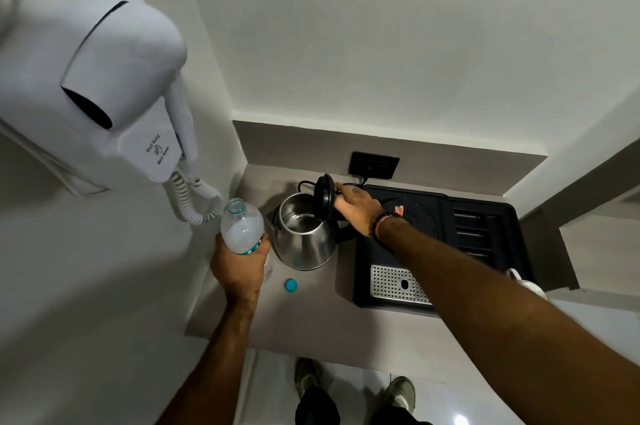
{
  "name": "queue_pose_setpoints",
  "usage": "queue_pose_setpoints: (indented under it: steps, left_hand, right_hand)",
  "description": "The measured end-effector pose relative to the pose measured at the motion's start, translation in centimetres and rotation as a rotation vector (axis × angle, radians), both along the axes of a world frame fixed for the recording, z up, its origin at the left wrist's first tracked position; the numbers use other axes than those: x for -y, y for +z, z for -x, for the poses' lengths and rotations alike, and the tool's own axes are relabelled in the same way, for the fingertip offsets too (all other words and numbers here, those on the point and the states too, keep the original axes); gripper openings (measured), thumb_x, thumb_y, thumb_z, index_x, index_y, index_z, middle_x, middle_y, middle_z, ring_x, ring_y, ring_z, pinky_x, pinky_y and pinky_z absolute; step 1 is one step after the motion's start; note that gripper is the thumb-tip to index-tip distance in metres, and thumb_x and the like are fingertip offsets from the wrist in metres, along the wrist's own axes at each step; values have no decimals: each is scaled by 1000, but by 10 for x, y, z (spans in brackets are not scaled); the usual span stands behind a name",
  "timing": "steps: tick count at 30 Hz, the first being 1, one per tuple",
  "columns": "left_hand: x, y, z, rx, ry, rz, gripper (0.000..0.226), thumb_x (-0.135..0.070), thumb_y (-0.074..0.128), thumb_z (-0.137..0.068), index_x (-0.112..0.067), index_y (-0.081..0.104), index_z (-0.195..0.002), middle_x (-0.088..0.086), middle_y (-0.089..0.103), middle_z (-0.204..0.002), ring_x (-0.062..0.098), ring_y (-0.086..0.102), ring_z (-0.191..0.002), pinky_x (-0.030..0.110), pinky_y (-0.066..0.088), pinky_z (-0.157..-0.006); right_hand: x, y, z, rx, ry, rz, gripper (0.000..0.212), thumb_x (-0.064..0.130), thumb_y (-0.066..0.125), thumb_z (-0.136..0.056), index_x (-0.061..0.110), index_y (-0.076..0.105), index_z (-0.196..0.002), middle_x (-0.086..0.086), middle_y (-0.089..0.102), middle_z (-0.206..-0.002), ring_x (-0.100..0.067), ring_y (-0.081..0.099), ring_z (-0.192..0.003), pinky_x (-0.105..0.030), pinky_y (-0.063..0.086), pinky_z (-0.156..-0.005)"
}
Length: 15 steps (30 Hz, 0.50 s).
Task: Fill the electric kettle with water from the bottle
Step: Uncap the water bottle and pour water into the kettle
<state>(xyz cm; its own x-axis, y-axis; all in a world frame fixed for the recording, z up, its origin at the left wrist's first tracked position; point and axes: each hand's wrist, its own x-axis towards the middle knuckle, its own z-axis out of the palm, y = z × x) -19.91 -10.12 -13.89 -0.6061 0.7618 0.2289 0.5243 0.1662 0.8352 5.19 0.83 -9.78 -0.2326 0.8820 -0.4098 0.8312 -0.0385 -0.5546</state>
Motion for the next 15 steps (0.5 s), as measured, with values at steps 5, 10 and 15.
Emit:
queue_pose_setpoints:
  steps: [5, 10, 15]
  left_hand:
    - [4, 35, 15, -114, -261, 162, 62, -43, 91, -57, -35, 56, -108, -20, 64, -97, 2, 60, -90, 18, 47, -85]
    - [6, 73, 24, -305, -456, 453, 65, -45, 91, -55, -37, 49, -104, -20, 58, -89, 4, 58, -81, 24, 51, -79]
    - [7, 95, 30, -412, -497, 745, 70, -48, 91, -48, -26, 61, -107, -7, 71, -98, 11, 61, -81, 25, 49, -72]
  right_hand:
    - [0, 0, 1, 61, 24, -126, 88, 68, 24, -85, 28, 5, -161, -9, 4, -171, -27, -5, -157, -52, 2, -124]
    - [5, 4, 1, 108, 13, -172, 98, 80, 15, -77, 33, -3, -161, -11, -5, -171, -28, -15, -156, -54, -7, -122]
    - [7, 9, 0, 131, 21, -159, 101, 84, 11, -76, 33, -5, -161, -12, -6, -171, -29, -18, -155, -56, -10, -123]
